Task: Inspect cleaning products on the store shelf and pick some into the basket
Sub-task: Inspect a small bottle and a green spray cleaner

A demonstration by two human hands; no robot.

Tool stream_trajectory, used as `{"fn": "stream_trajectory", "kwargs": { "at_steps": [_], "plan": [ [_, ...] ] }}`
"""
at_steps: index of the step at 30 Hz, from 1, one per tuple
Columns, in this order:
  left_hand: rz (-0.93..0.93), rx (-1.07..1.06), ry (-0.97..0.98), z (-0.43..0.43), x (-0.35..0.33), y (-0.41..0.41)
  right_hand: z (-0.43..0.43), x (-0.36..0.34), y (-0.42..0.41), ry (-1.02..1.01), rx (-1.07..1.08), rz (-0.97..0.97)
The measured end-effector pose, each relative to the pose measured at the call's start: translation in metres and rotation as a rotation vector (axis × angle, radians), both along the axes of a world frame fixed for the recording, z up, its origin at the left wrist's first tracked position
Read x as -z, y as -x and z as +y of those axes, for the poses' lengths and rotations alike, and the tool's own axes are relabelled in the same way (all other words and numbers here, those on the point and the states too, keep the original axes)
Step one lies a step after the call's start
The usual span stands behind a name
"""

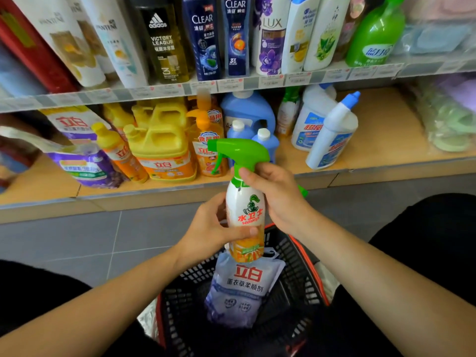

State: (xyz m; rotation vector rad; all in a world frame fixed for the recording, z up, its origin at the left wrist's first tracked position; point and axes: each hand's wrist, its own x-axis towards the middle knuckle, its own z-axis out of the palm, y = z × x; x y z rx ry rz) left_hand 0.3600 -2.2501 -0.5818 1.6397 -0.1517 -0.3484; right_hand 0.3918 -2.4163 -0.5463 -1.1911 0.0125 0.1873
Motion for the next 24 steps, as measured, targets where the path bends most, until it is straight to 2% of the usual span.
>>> {"fn": "stream_trajectory", "kwargs": {
  "at_steps": [4,7,11,14,19,24],
  "plan": [
    [0.158,0.144,0.141,0.005,-0.003,0.000,-0.003,0.002,-0.004,-0.047,-0.181,0.042],
    [0.257,0.251,0.249,0.006,-0.007,-0.003,-0.015,-0.003,-0.011,-0.074,-0.381,0.002],
    [0.272,0.317,0.270,0.005,-0.011,-0.008,-0.024,-0.005,-0.018,-0.103,-0.468,-0.007],
    [0.209,0.263,0.238,0.001,-0.011,-0.011,-0.019,-0.003,-0.018,-0.075,-0.316,0.045],
    [0.080,0.058,0.042,-0.009,-0.007,-0.005,-0.009,0.007,-0.010,0.126,0.067,0.076],
    [-0.103,-0.119,-0.371,-0.011,-0.004,0.003,0.005,0.016,0.002,0.297,0.266,0.007]
  ]
}}
